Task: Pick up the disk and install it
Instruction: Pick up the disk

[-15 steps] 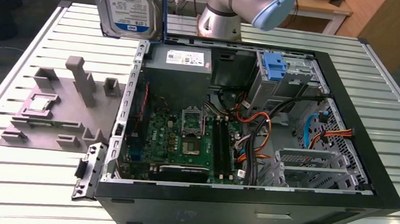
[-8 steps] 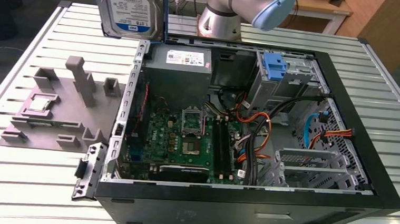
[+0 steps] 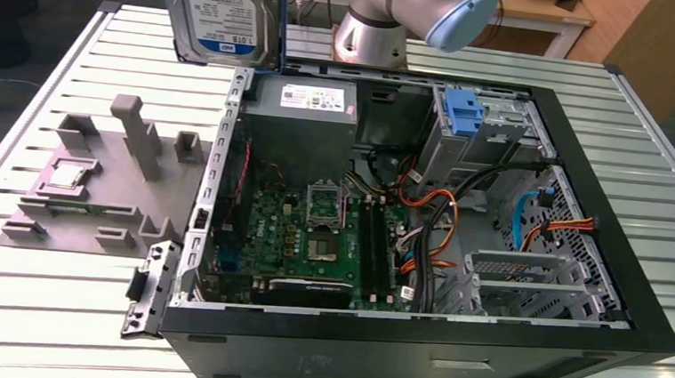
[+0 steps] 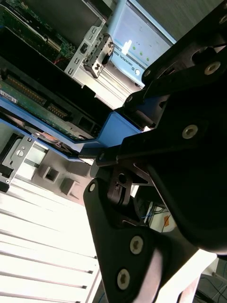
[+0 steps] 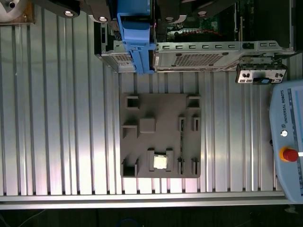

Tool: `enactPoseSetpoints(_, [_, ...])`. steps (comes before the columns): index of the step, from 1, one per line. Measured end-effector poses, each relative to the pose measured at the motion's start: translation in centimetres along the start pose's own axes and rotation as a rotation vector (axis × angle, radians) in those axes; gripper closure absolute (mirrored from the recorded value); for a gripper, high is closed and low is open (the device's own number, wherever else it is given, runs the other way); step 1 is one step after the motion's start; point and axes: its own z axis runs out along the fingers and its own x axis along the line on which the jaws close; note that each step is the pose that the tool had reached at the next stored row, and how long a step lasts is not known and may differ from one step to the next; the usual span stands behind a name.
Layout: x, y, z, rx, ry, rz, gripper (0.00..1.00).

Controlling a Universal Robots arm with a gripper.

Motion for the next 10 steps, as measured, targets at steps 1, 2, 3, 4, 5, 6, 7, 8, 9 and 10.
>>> enactPoseSetpoints(1, [0.00,0.00,0.00,0.0000,0.0000,0.000,0.63])
enactPoseSetpoints(2, [0.00,0.00,0.00,0.0000,0.0000,0.000,0.63])
enactPoseSetpoints(3, [0.00,0.00,0.00,0.0001,0.0000,0.000,0.63])
enactPoseSetpoints(4, [0.00,0.00,0.00,0.0001,-0.0001,0.000,0.63])
enactPoseSetpoints(5, [-0.01,-0.15,0.00,0.0000,0.0000,0.000,0.63])
enactPoseSetpoints(6, [-0.01,-0.30,0.00,0.0000,0.0000,0.000,0.63])
enactPoseSetpoints(7, [-0.01,-0.31,0.00,0.0000,0.0000,0.000,0.63])
enactPoseSetpoints(8, [-0.01,-0.32,0.00,0.0000,0.0000,0.000,0.63])
enactPoseSetpoints(9, [-0.01,-0.34,0.00,0.0000,0.0000,0.000,0.63])
enactPoseSetpoints(10, [-0.01,-0.36,0.00,0.0000,0.0000,0.000,0.63])
